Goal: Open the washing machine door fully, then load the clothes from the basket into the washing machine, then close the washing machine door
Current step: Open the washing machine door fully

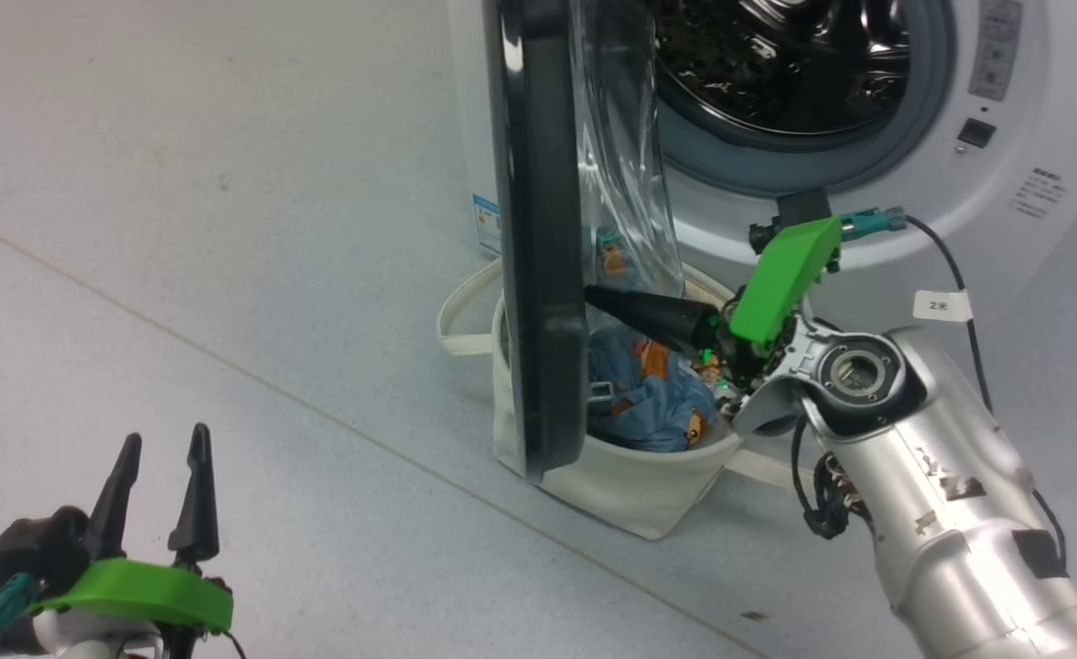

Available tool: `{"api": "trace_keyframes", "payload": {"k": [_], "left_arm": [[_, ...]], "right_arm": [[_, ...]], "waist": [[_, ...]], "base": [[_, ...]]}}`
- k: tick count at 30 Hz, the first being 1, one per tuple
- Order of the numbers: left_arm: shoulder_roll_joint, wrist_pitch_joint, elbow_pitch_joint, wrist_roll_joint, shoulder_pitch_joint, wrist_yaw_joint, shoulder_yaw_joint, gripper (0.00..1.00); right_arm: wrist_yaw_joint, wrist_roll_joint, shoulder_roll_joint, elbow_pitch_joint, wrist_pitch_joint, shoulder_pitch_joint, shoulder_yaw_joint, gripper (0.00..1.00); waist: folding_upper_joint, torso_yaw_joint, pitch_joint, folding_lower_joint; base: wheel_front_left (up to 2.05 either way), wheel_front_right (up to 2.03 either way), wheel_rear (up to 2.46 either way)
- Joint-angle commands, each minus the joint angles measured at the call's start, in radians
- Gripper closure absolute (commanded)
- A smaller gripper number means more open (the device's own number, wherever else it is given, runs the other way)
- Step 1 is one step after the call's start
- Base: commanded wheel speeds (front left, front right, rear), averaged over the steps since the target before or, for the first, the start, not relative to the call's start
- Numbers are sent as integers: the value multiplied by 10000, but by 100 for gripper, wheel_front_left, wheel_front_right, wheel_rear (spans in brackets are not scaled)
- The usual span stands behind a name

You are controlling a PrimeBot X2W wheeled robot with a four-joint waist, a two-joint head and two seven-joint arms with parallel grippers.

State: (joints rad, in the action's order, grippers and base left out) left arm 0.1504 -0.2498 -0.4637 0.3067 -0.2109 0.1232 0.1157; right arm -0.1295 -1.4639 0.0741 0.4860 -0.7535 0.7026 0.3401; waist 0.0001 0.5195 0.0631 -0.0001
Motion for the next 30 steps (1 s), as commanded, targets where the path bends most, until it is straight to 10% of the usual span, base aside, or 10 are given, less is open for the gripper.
{"api": "trace_keyframes", "payload": {"k": [1, 29, 30], "left_arm": [[298, -120, 354, -25, -260, -54, 459, 0], [56, -120, 1108, -3, 116, -227, 1098, 0], [46, -120, 1098, -10, 108, -216, 1078, 0]], "right_arm": [[-12, -101, -233, -396, 128, 177, 256, 100], [-12, -924, 64, -134, 1763, 1142, 2021, 100], [-12, -624, 247, -308, 2061, 1072, 2036, 76]], "waist": [[-1, 74, 97, 1], [-1, 202, 475, 1], [-1, 191, 456, 1]], "base": [[0, 0, 0], [0, 0, 0], [0, 0, 0]]}}
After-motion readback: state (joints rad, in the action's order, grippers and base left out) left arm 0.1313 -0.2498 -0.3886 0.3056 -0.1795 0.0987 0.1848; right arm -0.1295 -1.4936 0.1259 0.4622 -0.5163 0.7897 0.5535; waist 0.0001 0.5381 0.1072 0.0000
